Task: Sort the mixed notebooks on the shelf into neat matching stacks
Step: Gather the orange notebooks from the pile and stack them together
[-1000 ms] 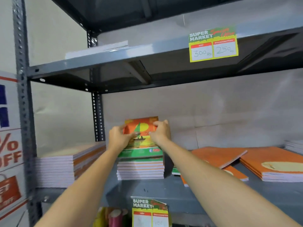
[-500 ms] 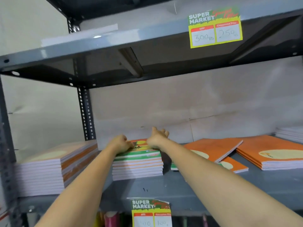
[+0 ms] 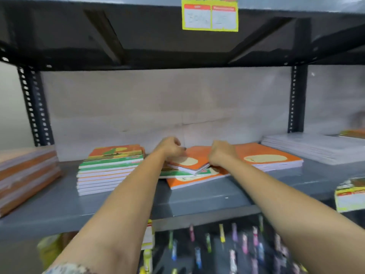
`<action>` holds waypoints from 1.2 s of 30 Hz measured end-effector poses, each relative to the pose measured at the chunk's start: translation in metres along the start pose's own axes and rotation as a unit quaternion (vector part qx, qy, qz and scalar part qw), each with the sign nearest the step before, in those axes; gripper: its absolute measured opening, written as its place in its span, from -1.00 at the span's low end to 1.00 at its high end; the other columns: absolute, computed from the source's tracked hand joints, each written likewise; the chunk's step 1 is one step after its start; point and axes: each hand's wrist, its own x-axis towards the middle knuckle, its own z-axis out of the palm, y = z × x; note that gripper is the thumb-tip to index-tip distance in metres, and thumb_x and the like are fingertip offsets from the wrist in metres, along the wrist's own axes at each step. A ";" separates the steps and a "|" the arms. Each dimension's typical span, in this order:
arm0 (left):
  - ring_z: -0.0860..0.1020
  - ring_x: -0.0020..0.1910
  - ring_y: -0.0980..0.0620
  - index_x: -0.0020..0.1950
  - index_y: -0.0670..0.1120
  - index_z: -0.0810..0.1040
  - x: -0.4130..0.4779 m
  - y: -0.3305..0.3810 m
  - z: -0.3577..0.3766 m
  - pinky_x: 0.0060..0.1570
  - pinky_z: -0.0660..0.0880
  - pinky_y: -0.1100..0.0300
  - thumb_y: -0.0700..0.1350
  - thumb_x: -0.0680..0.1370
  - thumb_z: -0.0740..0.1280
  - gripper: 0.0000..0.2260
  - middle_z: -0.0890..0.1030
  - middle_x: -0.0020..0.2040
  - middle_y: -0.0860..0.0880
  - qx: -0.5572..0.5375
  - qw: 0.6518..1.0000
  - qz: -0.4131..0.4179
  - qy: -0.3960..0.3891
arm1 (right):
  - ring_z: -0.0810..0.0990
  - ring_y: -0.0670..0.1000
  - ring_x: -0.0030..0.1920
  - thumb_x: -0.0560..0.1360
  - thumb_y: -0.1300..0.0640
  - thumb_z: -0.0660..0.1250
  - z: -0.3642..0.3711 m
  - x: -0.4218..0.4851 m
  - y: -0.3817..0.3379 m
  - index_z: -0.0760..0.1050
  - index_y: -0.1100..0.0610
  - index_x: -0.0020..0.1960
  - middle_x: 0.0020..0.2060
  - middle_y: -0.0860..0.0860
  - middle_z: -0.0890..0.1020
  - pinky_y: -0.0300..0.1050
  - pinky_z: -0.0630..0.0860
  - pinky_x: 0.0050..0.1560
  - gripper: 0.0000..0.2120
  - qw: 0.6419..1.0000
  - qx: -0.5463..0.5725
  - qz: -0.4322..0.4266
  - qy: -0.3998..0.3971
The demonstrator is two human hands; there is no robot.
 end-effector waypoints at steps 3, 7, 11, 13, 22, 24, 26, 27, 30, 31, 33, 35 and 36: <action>0.35 0.44 -0.14 0.49 -0.16 0.25 -0.003 0.008 0.013 0.39 0.26 0.08 0.21 0.53 0.22 -0.34 0.32 0.50 -0.13 0.085 0.989 -0.048 -0.114 | 0.55 0.24 0.23 0.57 0.00 0.20 0.009 0.000 0.010 0.50 0.26 0.19 0.22 0.25 0.58 -0.04 0.47 0.13 -0.63 0.999 0.018 -0.006 -0.031; 0.30 0.46 -0.14 0.53 -0.09 0.14 -0.005 0.011 0.011 0.40 0.24 -0.01 0.29 0.50 0.19 -0.28 0.24 0.54 -0.10 0.127 0.978 -0.087 -0.142 | 0.59 0.22 0.09 0.56 -0.04 0.22 0.016 0.005 0.010 0.53 0.23 -0.04 0.06 0.20 0.64 -0.05 0.45 -0.02 -0.68 0.997 0.056 0.001 -0.045; 0.38 0.38 -0.16 0.46 -0.14 0.23 -0.002 0.004 0.008 0.32 0.34 -0.03 0.30 0.35 0.39 -0.16 0.34 0.47 -0.13 0.075 0.987 -0.107 -0.097 | 0.61 0.18 -0.04 0.53 0.08 0.30 0.017 0.012 0.011 0.42 0.18 -0.19 -0.12 0.13 0.59 -0.11 0.41 -0.18 -0.80 0.993 0.112 0.031 -0.012; 0.44 0.31 -0.17 0.41 -0.17 0.27 0.001 0.004 0.005 0.30 0.40 -0.04 0.27 0.29 0.46 -0.13 0.41 0.41 -0.16 0.075 0.986 -0.120 -0.093 | 0.63 0.18 0.03 0.49 0.16 0.32 0.014 0.014 0.007 0.52 0.20 -0.07 -0.10 0.13 0.61 -0.12 0.43 -0.19 -0.90 0.990 0.132 0.038 0.024; 0.52 0.08 -0.10 0.26 -0.29 0.37 -0.002 0.040 -0.012 0.25 0.47 0.04 0.02 0.37 0.51 -0.37 0.53 0.17 -0.18 -0.070 0.986 -0.151 -0.004 | 0.58 0.13 0.23 0.43 0.21 0.37 -0.031 0.041 0.023 0.59 0.12 0.21 0.22 0.10 0.62 -0.09 0.49 0.23 -0.66 0.954 0.280 -0.011 0.108; 0.54 -0.03 -0.09 -0.13 -0.21 0.41 -0.001 0.059 -0.007 0.10 0.52 0.08 0.00 0.31 0.56 -0.57 0.54 -0.01 -0.17 -0.138 0.982 -0.120 0.042 | 0.59 0.13 0.21 0.42 0.23 0.39 -0.048 0.047 0.042 0.59 0.14 0.21 0.21 0.12 0.63 -0.07 0.51 0.21 -0.65 0.953 0.277 -0.014 0.125; 0.51 -0.11 -0.08 -0.32 -0.12 0.29 0.001 0.081 0.003 -0.04 0.47 0.10 0.02 0.27 0.59 -0.53 0.52 -0.12 -0.13 -0.156 0.981 -0.087 0.075 | 0.61 0.16 0.17 0.40 0.24 0.42 -0.066 0.055 0.063 0.60 0.17 0.18 0.15 0.14 0.65 -0.05 0.52 0.17 -0.66 0.953 0.268 -0.010 0.141; 0.51 -0.12 -0.08 -0.32 -0.11 0.30 0.002 0.093 0.010 -0.04 0.48 0.09 0.04 0.25 0.60 -0.52 0.53 -0.13 -0.12 -0.150 0.982 -0.069 0.087 | 0.61 0.16 0.16 0.40 0.24 0.44 -0.074 0.061 0.077 0.59 0.18 0.19 0.14 0.16 0.66 -0.06 0.51 0.16 -0.64 0.953 0.266 -0.002 0.146; 0.62 0.04 -0.12 -0.06 -0.22 0.54 0.004 0.118 0.029 0.08 0.53 0.06 0.12 0.18 0.60 -0.45 0.65 0.04 -0.21 -0.129 0.988 -0.038 0.078 | 0.60 0.15 0.20 0.36 0.20 0.51 -0.089 0.078 0.117 0.57 0.21 0.24 0.18 0.18 0.65 -0.07 0.48 0.25 -0.55 0.962 0.237 0.013 0.131; 0.61 0.13 -0.13 0.03 -0.23 0.56 0.005 0.124 0.035 0.12 0.52 0.05 0.13 0.19 0.59 -0.40 0.65 0.11 -0.21 -0.123 0.989 -0.039 0.071 | 0.60 0.15 0.20 0.36 0.21 0.51 -0.090 0.086 0.127 0.60 0.22 0.21 0.17 0.19 0.65 -0.05 0.47 0.27 -0.58 0.968 0.223 0.010 0.120; 0.60 0.17 -0.13 -0.06 -0.18 0.57 0.010 0.133 0.048 0.09 0.51 0.07 0.13 0.23 0.57 -0.51 0.65 0.10 -0.20 -0.110 0.991 -0.035 0.063 | 0.61 0.14 0.19 0.36 0.24 0.51 -0.088 0.100 0.144 0.64 0.25 0.14 0.14 0.19 0.67 -0.05 0.46 0.29 -0.65 0.971 0.215 0.004 0.101; 0.61 0.14 -0.15 -0.13 -0.16 0.56 0.018 0.139 0.060 0.03 0.51 0.08 0.18 0.22 0.55 -0.53 0.66 0.02 -0.17 -0.077 0.995 -0.026 0.050 | 0.62 0.11 0.16 0.36 0.26 0.51 -0.082 0.113 0.158 0.66 0.23 0.10 0.13 0.17 0.68 -0.08 0.47 0.28 -0.69 0.971 0.220 0.004 0.092; 0.61 0.13 -0.16 -0.04 -0.17 0.58 0.021 0.141 0.067 0.03 0.51 0.09 0.21 0.22 0.53 -0.46 0.66 0.05 -0.14 -0.059 0.997 -0.026 0.043 | 0.62 0.11 0.16 0.36 0.26 0.51 -0.078 0.117 0.165 0.66 0.22 0.10 0.13 0.16 0.68 -0.09 0.47 0.28 -0.69 0.974 0.211 0.002 0.083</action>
